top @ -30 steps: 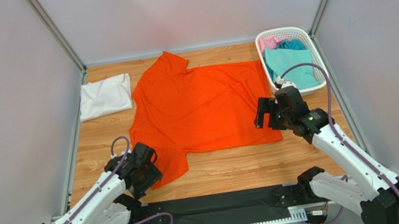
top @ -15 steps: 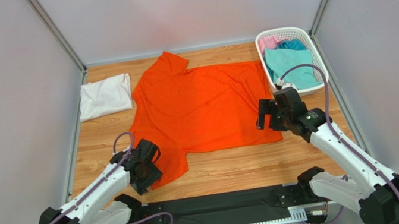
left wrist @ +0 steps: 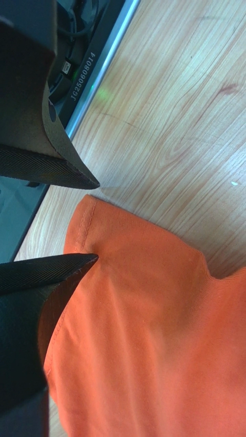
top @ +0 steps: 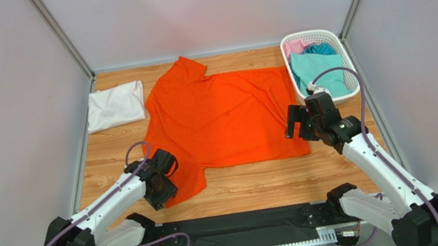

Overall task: Fold and stack the t-shirts
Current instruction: Fold the tshirt

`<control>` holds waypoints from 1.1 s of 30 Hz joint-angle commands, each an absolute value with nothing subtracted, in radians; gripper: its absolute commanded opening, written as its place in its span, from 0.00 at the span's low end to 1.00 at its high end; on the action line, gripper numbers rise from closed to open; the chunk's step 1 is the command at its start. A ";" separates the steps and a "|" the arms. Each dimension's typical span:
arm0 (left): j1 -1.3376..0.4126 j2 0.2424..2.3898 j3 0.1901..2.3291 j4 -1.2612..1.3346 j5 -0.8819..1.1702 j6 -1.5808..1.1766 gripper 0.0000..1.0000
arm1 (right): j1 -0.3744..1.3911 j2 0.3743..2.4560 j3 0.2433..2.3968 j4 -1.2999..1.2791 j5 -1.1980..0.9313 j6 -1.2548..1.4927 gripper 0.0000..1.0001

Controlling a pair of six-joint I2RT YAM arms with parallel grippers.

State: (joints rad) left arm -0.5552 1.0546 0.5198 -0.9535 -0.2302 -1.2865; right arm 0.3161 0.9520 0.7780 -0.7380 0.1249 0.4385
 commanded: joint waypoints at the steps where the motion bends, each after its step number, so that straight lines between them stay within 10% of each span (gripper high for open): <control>1: -0.558 1.081 0.561 -0.966 -0.259 -1.313 0.57 | 0.301 0.940 0.821 -0.744 0.143 0.413 1.00; 13: -0.558 1.176 0.604 -0.985 -0.268 -1.310 0.45 | 0.270 0.905 0.842 -0.762 0.137 0.402 1.00; 20: -0.558 1.235 0.620 -0.977 -0.276 -1.299 0.00 | 0.256 0.879 0.853 -0.779 0.133 0.394 1.00; 33: -0.560 0.945 0.585 -0.962 -0.255 -1.241 0.00 | 0.250 0.819 0.805 -0.818 0.118 0.435 1.00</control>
